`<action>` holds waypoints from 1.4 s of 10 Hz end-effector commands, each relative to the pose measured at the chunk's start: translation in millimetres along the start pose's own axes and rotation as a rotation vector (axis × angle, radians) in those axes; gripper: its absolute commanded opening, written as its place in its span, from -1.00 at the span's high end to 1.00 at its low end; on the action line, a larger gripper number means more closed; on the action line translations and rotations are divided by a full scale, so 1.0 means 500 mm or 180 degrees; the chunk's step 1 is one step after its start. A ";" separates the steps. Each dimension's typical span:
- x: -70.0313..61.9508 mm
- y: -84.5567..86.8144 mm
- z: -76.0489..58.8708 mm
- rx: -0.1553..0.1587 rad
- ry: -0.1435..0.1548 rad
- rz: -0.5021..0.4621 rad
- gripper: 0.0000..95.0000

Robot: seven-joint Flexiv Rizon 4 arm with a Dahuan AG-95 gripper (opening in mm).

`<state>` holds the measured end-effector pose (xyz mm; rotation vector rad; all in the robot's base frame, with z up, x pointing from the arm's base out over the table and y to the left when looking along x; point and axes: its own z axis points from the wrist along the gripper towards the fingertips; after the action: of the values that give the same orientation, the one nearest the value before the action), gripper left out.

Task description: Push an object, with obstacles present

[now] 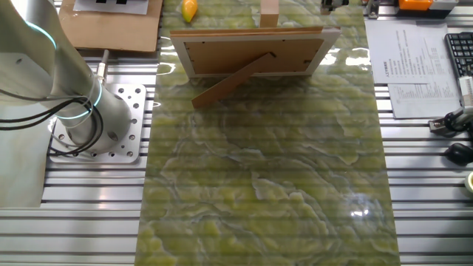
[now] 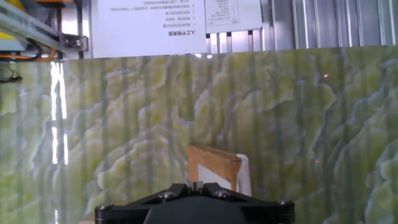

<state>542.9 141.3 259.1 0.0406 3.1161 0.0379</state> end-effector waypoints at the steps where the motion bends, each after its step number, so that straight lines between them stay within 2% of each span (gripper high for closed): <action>1: 0.020 0.032 0.006 -0.0101 0.0225 -0.0094 1.00; 2: 0.029 0.052 0.011 -0.0098 0.0236 -0.0067 1.00; 3: 0.047 0.087 0.025 -0.0073 0.0258 -0.0029 1.00; 4: 0.056 0.104 0.031 -0.0069 0.0318 -0.0024 1.00; 6: 0.074 0.131 0.042 -0.0082 0.0374 -0.0060 1.00; 8: 0.075 0.127 0.049 -0.0079 0.0468 -0.0071 1.00; 10: 0.076 0.124 0.051 -0.0041 0.0417 -0.0033 1.00; 11: 0.076 0.124 0.051 0.0048 0.0321 -0.0024 1.00; 12: 0.076 0.124 0.051 0.0141 0.0318 -0.0116 1.00; 14: 0.076 0.124 0.051 0.0148 0.0336 -0.0204 1.00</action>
<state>505.2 204.8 233.8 -0.0233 3.2123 -0.0339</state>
